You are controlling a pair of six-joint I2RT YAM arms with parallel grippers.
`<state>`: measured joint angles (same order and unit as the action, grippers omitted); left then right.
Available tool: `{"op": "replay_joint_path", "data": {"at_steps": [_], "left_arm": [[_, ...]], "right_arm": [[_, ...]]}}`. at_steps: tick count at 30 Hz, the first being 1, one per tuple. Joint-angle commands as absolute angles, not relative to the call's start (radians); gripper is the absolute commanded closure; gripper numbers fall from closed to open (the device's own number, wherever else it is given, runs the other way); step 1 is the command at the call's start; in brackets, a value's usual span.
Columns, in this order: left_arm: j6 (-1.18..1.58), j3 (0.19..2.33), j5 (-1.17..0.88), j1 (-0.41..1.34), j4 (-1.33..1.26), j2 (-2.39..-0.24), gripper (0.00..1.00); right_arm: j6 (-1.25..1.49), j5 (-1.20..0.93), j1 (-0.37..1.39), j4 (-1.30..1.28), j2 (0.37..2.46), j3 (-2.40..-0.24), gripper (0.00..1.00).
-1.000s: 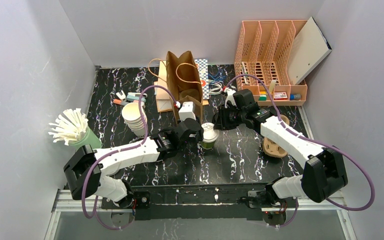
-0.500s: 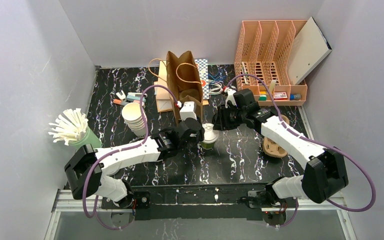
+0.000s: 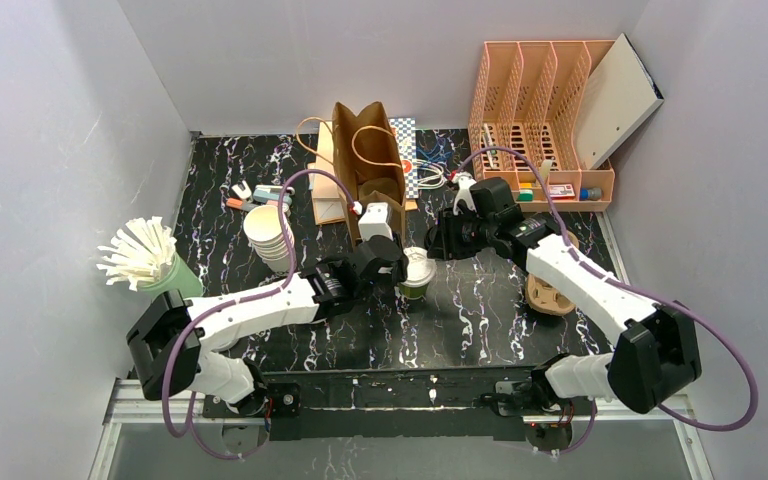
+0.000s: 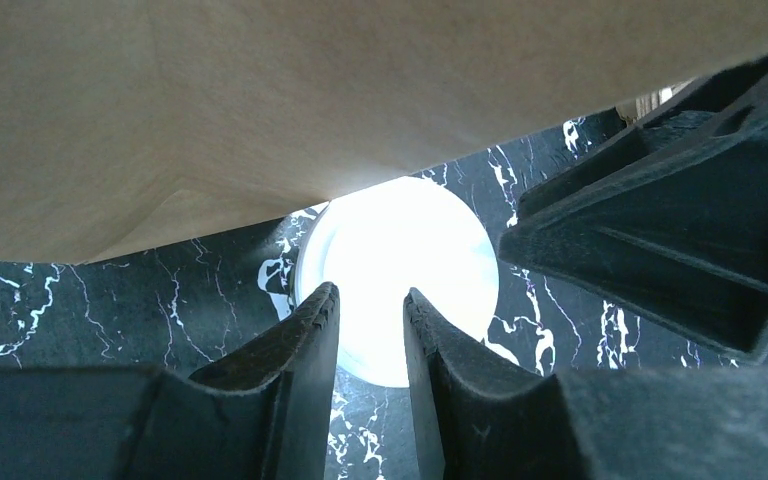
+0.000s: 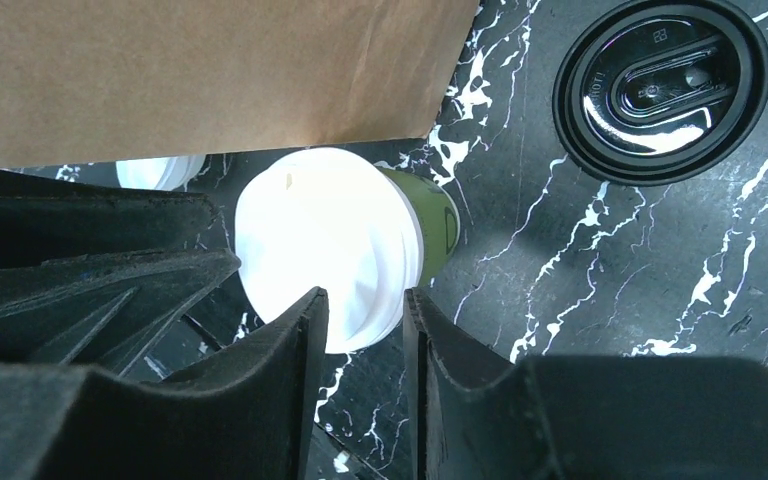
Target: Pack the takeout coffee
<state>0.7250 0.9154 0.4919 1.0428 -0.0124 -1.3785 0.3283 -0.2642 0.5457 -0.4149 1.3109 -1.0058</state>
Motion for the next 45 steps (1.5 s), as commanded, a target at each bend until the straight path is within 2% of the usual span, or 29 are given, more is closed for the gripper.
{"op": "replay_joint_path", "data": {"at_steps": [1, 6, 13, 21, 25, 31, 38, 42, 45], "left_arm": [[0.719, 0.925, 0.530, 1.040, 0.018, -1.326, 0.71], [0.735, 0.892, 0.470, 1.013, -0.037, -1.318, 0.65], [0.733, 0.900, 0.465, 1.003, -0.014, -1.336, 0.62], [0.743, 0.889, 0.427, 0.983, -0.027, -1.342, 0.60], [0.749, 0.885, 0.413, 0.972, -0.031, -1.345, 0.59], [0.752, 0.879, 0.403, 0.967, -0.036, -1.355, 0.58], [0.751, 0.876, 0.397, 0.966, -0.038, -1.361, 0.59], [0.751, 0.874, 0.386, 0.966, -0.045, -1.371, 0.59], [0.751, 0.876, 0.378, 0.966, -0.051, -1.381, 0.60]], "right_arm": [[0.366, -0.255, 0.550, -0.370, 1.245, -0.988, 0.58], [0.373, -0.281, 0.550, -0.368, 1.260, -0.983, 0.54], [0.362, -0.284, 0.550, -0.393, 1.297, -0.991, 0.44], [0.379, -0.291, 0.549, -0.371, 1.299, -0.960, 0.45], [0.390, -0.309, 0.550, -0.369, 1.310, -0.953, 0.33], [0.414, -0.322, 0.546, -0.342, 1.302, -0.928, 0.43], [0.441, -0.390, 0.519, -0.321, 1.315, -0.911, 0.44], [0.456, -0.422, 0.504, -0.310, 1.314, -0.899, 0.51], [0.462, -0.434, 0.494, -0.303, 1.312, -0.889, 0.52]]}}
